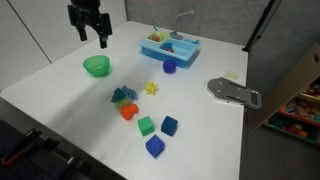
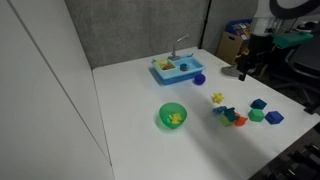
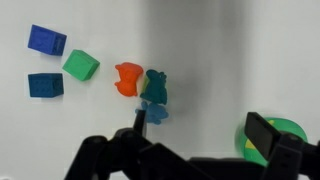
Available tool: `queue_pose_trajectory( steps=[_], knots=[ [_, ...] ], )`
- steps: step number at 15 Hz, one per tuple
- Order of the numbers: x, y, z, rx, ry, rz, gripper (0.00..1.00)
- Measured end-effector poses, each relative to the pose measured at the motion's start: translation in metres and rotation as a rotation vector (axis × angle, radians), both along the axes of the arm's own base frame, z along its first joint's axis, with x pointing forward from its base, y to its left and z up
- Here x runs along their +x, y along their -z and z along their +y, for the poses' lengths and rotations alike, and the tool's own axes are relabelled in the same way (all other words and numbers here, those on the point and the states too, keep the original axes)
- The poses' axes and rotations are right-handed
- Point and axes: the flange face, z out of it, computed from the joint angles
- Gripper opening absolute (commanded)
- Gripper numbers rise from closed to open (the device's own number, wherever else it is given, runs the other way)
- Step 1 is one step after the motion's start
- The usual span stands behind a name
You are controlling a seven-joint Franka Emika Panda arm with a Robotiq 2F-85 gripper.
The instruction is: Remove the blue toy from the bowl and put it on the table
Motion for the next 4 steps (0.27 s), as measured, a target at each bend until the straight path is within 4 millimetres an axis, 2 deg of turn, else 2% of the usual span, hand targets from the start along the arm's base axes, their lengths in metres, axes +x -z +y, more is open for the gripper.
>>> queue_pose_trajectory(
  steps=[4],
  knots=[
    [-0.013, -0.036, 0.012, -0.027, 0.007, 0.018, 1.0]
  ],
)
